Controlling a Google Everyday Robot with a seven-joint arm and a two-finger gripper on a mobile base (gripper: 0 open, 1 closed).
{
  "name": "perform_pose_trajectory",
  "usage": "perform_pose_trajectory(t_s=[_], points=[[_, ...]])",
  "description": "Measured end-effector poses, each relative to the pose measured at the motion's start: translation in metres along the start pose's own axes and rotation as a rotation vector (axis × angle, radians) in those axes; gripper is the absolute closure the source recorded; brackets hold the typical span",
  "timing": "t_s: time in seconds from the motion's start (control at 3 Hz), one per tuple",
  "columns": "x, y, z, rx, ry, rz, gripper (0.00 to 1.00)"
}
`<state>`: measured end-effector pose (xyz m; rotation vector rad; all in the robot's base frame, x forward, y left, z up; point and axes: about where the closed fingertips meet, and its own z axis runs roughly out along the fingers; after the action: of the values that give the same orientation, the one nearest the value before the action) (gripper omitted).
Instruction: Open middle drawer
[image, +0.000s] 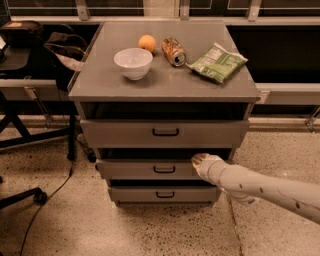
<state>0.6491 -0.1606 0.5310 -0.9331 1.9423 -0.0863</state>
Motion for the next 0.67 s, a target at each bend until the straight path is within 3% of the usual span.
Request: perform_pose_trajectory(t_s=[0.67], points=[[0.015,-0.011,0.045,0.139,-0.023,0.053,1.0]])
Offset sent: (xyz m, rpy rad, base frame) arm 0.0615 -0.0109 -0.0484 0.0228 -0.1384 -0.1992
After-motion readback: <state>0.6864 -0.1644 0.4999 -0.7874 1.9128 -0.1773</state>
